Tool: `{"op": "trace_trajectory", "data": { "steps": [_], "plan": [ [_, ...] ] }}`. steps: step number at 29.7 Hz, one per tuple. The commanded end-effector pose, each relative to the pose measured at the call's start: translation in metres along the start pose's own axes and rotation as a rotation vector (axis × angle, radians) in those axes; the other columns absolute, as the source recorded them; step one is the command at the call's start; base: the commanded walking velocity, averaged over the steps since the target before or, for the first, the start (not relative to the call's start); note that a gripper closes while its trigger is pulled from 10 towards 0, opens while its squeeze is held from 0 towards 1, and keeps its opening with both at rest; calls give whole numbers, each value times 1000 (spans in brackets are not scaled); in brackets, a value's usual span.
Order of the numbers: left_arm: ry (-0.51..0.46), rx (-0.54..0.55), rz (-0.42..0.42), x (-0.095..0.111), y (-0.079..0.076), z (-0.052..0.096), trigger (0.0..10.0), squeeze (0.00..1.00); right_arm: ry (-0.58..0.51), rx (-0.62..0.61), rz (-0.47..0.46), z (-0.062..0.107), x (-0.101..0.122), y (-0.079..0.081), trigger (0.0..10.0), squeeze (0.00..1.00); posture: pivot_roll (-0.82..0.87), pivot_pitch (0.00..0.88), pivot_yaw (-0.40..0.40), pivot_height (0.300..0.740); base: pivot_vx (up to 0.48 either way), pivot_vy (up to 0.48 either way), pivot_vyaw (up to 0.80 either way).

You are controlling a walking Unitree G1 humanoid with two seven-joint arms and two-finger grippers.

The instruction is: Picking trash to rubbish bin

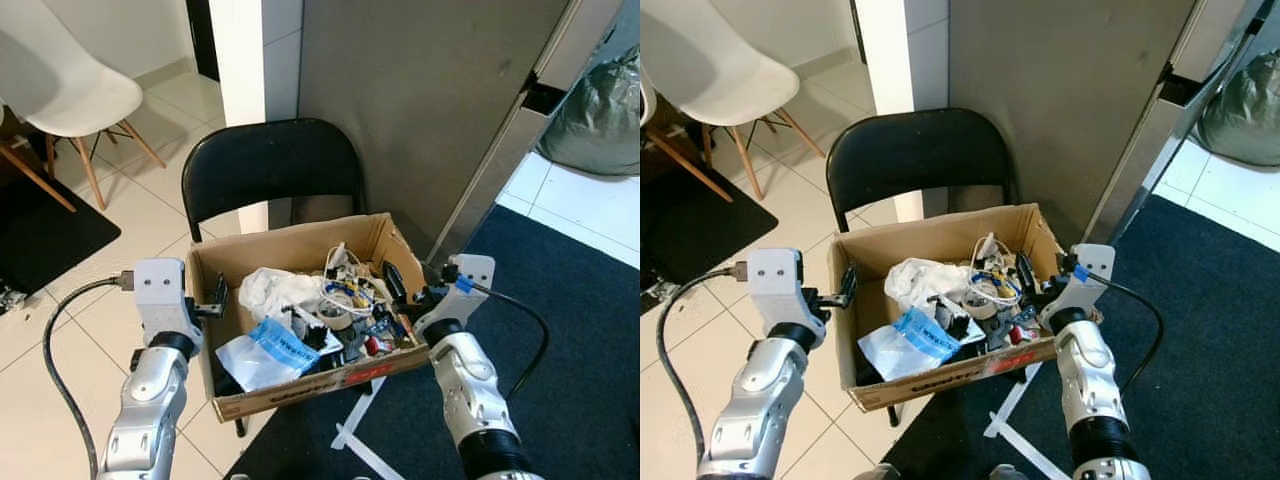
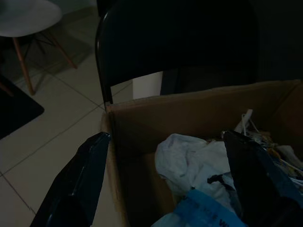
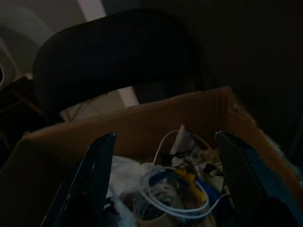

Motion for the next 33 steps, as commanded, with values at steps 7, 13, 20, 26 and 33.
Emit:
{"op": "trace_trajectory", "data": {
  "steps": [7, 13, 20, 26, 33],
  "plan": [
    [14, 0, 25, -4, -3, 4, 10000, 0, 23, -4, -6, 5, -2, 0, 10000, 0, 45, 138, -24, 740, -265, 0, 0],
    [16, -9, 25, -4, -6, 5, 10000, 0, 28, -8, -5, 6, -2, 0, 10000, 0, 47, 144, -21, 740, -367, 0, 0],
    [15, -12, 23, -3, -6, 3, 10000, 0, 28, -11, 8, 6, -2, 0, 10000, 0, 46, 142, -20, 740, -385, 0, 0],
    [12, -9, 13, -3, -5, 3, 10000, 0, 29, -16, 12, 6, -1, -1, 10000, 0, 44, 140, -22, 740, -225, 0, 0],
    [10, -13, -1, -2, -6, 2, 10000, 0, 29, -19, 18, 5, 0, -1, 10000, 0, 43, 141, -23, 740, 0, 0, 0]
  ]
}}
Point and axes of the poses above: a point about 5 cm out from each wrist's last joint towards the gripper, its own z axis pointing back from the gripper into the wrist, its own x axis along the axis of the wrist's last joint, y = z × x, the point moved 3 cm from there along -z, pointing out of the wrist towards the gripper, and after that the axes turned 1 degree about z, right-handed, at the moved point
